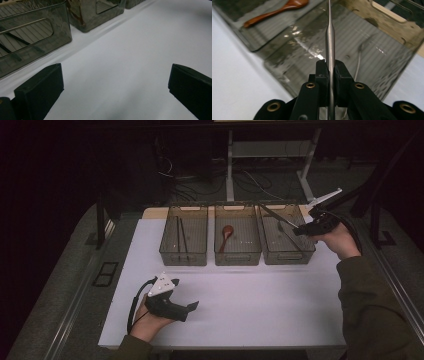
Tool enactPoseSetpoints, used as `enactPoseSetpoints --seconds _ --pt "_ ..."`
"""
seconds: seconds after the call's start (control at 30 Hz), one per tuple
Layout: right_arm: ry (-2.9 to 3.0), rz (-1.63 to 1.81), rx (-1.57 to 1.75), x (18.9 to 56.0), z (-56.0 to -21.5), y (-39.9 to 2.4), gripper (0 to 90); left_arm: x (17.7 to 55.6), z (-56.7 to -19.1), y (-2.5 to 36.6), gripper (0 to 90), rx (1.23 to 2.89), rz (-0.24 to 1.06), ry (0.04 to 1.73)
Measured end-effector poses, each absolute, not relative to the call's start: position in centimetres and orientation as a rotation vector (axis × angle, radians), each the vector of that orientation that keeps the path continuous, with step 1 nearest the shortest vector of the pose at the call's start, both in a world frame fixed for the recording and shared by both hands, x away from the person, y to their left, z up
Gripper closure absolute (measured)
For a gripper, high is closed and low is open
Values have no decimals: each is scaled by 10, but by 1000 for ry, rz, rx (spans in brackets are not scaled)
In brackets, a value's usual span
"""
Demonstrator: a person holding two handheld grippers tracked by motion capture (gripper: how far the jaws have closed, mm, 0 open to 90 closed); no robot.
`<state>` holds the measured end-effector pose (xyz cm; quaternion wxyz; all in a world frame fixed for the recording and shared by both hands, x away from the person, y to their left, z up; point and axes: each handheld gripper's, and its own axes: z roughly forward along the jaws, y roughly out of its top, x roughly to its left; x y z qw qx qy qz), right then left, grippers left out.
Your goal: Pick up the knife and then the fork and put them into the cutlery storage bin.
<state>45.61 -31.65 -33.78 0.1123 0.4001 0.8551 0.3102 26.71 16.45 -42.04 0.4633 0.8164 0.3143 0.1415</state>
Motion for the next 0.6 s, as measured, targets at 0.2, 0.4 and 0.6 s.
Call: enactPoseSetpoints --seconds 0.2,0.4,0.6 --pt "2491 836 1283 468 -352 -316 825 267 -422 163 0 2021 353 751" --pt "2488 768 1348 473 -364 -311 824 266 -423 160 0 2046 336 725" --pt "2490 737 1385 477 -377 -305 822 265 -425 158 0 2058 323 714"
